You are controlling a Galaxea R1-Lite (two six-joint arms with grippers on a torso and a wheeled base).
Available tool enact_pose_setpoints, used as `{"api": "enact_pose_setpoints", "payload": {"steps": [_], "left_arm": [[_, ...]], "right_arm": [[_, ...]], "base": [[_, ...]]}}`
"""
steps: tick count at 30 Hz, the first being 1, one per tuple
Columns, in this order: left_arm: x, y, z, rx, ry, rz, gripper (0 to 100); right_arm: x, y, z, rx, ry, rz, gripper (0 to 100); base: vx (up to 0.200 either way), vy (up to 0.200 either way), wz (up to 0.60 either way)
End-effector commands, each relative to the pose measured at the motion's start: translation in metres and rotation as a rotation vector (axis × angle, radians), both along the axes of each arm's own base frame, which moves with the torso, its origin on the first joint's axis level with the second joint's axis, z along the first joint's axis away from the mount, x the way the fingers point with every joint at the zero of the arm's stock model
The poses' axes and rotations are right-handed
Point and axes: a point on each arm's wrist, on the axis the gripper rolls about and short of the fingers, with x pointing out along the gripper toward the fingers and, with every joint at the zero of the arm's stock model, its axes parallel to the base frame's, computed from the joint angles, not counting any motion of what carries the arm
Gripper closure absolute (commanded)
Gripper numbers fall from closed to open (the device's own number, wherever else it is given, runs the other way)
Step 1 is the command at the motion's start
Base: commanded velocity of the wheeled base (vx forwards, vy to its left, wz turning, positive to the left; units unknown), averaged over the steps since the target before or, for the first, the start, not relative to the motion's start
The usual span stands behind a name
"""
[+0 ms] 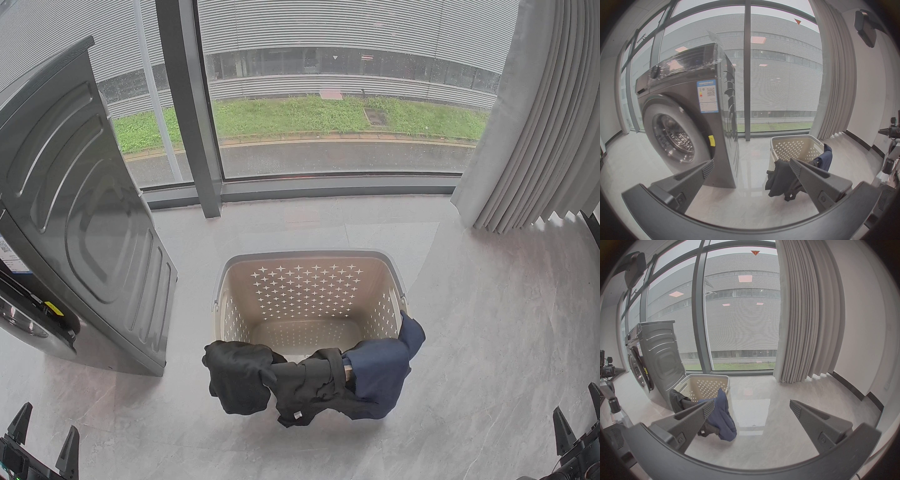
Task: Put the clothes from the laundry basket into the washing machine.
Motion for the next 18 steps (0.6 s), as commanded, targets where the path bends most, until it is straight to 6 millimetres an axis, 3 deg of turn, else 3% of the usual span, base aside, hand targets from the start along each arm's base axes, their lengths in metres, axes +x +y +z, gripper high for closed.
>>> {"api": "enact_pose_setpoints", "payload": {"steps": [1, 18], "left_arm": [[0.0, 0.0, -0.0052, -0.004, -0.001, 0.0, 0], [0.0, 0.0, -0.0051, -0.011, -0.002, 0.0, 0]], "right_arm": [[0.0003, 0.0, -0.0052, -0.001, 0.005, 0.0, 0], [0.0003, 0.0, -0.0052, -0.001, 0.005, 0.0, 0]], "base": [[0.0, 0.0, 0.0], [0.0, 0.188, 0.0]]}}
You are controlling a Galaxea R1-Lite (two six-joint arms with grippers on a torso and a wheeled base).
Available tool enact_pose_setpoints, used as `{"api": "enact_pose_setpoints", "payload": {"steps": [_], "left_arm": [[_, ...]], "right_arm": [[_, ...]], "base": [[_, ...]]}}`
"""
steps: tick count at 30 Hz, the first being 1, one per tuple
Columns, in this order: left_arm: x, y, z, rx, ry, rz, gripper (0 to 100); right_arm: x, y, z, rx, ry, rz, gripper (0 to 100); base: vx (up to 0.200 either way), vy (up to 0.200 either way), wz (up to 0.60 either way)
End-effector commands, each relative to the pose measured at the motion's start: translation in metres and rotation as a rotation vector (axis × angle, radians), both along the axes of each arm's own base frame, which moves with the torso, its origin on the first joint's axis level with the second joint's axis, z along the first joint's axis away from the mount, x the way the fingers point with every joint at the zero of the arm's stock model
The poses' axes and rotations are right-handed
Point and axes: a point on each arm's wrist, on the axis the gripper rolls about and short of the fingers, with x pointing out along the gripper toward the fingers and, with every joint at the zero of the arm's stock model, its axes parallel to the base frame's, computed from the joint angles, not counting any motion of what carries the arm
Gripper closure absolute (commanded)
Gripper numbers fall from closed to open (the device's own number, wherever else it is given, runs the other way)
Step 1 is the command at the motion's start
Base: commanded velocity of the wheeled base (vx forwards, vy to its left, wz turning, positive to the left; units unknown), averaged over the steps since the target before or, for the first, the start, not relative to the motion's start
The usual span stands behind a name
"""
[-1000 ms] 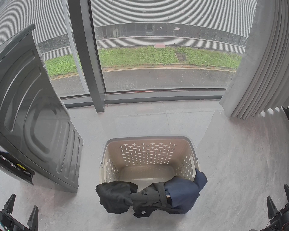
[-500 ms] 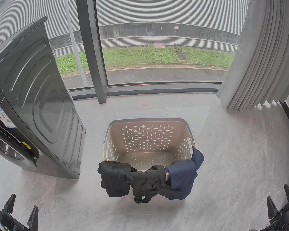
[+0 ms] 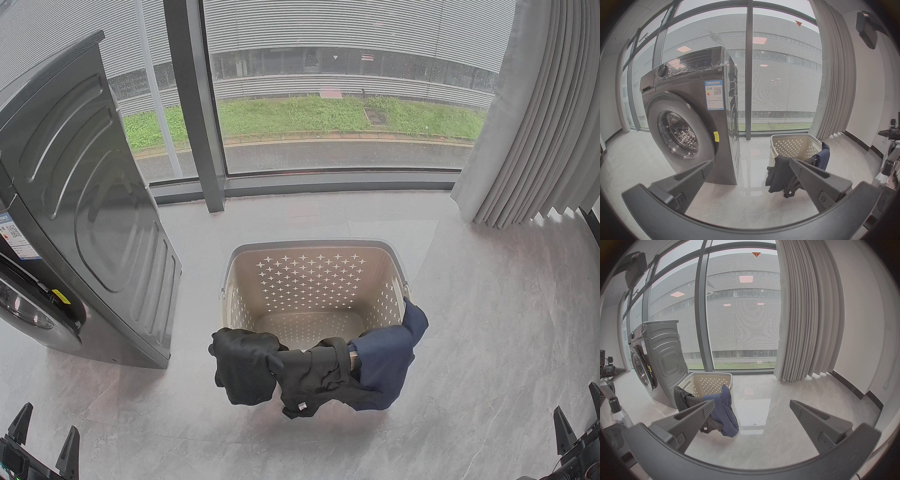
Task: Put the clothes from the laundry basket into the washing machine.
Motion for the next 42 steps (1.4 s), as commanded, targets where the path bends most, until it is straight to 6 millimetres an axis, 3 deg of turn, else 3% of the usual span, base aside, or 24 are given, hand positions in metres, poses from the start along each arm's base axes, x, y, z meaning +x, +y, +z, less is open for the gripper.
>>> {"api": "enact_pose_setpoints", "payload": {"steps": [1, 32, 42], "left_arm": [[0.0, 0.0, -0.0053, 0.0, 0.0, 0.001, 0], [0.0, 0.0, -0.0053, 0.003, 0.0, -0.001, 0], [0.0, 0.0, -0.0054, 0.008, 0.001, 0.001, 0]], "right_arm": [[0.0003, 0.0, -0.0052, 0.0, 0.005, 0.0, 0], [0.0003, 0.0, -0.0052, 0.0, 0.005, 0.0, 0], [0.0003, 0.0, -0.0052, 0.0, 0.005, 0.0, 0]], "base": [[0.0, 0.2, 0.0], [0.0, 0.2, 0.0], [0.0, 0.0, 0.0]]}}
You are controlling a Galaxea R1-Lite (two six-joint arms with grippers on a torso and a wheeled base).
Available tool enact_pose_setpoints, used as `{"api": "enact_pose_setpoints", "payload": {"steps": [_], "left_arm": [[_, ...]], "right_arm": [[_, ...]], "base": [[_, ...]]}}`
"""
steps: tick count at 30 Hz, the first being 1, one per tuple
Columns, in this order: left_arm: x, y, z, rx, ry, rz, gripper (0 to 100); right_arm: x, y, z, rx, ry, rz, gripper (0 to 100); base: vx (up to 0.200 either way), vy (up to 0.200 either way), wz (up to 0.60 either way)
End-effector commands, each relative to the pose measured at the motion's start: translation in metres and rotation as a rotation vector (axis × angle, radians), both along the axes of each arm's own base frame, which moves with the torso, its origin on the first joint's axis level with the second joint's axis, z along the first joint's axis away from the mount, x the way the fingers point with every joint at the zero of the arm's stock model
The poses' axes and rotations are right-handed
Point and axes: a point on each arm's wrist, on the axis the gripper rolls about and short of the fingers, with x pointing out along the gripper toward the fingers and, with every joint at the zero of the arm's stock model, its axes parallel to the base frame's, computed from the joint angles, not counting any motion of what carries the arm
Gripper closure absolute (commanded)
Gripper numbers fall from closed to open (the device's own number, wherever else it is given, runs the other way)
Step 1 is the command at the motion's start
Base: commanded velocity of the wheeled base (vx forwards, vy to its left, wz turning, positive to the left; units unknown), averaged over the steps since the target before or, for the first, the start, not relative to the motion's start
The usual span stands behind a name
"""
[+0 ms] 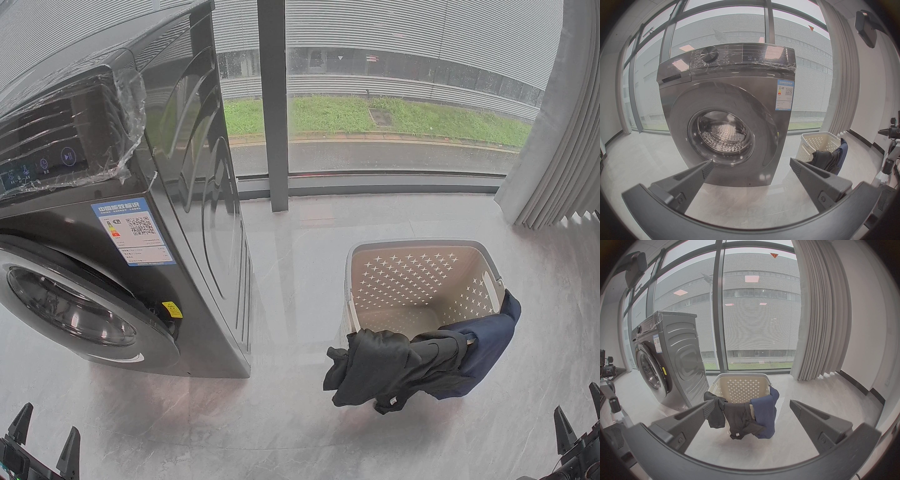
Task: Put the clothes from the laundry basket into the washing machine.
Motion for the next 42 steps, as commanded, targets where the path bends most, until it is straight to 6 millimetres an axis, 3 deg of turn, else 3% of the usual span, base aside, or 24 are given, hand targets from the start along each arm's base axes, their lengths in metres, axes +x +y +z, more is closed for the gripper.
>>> {"api": "enact_pose_setpoints", "payload": {"steps": [1, 5, 42], "left_arm": [[0.0, 0.0, -0.0051, -0.003, -0.002, 0.0, 0], [0.0, 0.0, -0.0051, -0.006, -0.002, 0.0, 0], [0.0, 0.0, -0.0051, -0.006, -0.002, 0.0, 0]], "right_arm": [[0.0003, 0.0, -0.0052, 0.0, 0.005, 0.0, 0], [0.0003, 0.0, -0.0052, 0.0, 0.005, 0.0, 0], [0.0003, 0.0, -0.0052, 0.0, 0.005, 0.0, 0]], "base": [[0.0, 0.0, 0.0], [0.0, 0.0, 0.0], [0.0, 0.2, 0.0]]}}
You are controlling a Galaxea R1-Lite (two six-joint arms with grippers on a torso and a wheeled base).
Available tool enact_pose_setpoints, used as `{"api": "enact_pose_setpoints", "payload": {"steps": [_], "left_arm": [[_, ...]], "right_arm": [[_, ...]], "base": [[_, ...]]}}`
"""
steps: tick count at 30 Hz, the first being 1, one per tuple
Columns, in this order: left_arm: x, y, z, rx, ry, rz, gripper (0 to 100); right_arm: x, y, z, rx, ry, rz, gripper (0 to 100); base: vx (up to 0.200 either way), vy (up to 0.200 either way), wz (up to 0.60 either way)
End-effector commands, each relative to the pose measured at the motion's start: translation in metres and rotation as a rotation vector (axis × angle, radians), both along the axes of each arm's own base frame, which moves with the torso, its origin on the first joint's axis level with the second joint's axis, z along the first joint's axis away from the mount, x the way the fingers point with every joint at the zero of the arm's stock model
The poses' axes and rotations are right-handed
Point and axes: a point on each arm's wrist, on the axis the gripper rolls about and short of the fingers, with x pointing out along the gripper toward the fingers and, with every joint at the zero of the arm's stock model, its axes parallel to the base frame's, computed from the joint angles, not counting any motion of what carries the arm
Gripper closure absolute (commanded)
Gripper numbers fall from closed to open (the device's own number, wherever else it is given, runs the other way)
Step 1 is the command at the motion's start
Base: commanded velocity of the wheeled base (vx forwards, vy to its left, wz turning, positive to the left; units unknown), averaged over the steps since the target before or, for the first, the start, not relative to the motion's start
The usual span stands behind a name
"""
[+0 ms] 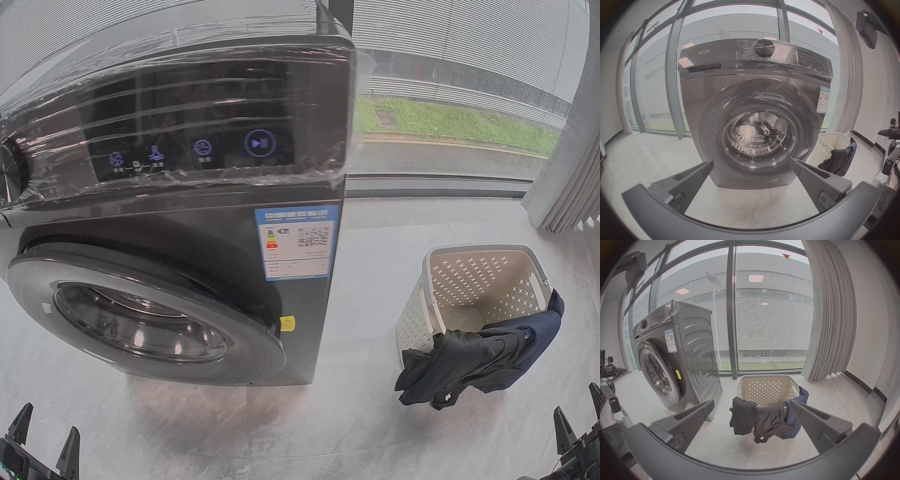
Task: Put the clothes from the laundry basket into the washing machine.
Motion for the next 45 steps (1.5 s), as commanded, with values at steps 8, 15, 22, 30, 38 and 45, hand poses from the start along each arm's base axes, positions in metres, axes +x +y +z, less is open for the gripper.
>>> {"api": "enact_pose_setpoints", "payload": {"steps": [8, 15, 22, 30, 38, 45], "left_arm": [[0.0, 0.0, -0.0052, 0.005, -0.001, 0.001, 0], [0.0, 0.0, -0.0052, 0.005, -0.001, 0.001, 0], [0.0, 0.0, -0.0054, 0.005, 0.001, 0.001, 0], [0.0, 0.0, -0.0054, 0.006, 0.001, 0.001, 0], [0.0, 0.0, -0.0052, -0.001, -0.001, 0.001, 0], [0.0, 0.0, -0.0052, -0.001, -0.001, 0.001, 0]], "right_arm": [[0.0003, 0.0, -0.0052, 0.0, 0.005, 0.0, 0], [0.0003, 0.0, -0.0052, 0.0, 0.005, 0.0, 0], [0.0003, 0.0, -0.0052, 0.0, 0.005, 0.0, 0], [0.0003, 0.0, -0.0052, 0.0, 0.005, 0.0, 0], [0.0003, 0.0, -0.0052, 0.0, 0.005, 0.0, 0], [0.0003, 0.0, -0.0052, 0.0, 0.005, 0.0, 0]], "base": [[0.0, 0.05, 0.0], [0.0, 0.0, 0.0], [0.0, 0.0, 0.0], [-0.15, 0.0, 0.0], [0.0, 0.075, 0.0], [0.0, 0.2, 0.0]]}}
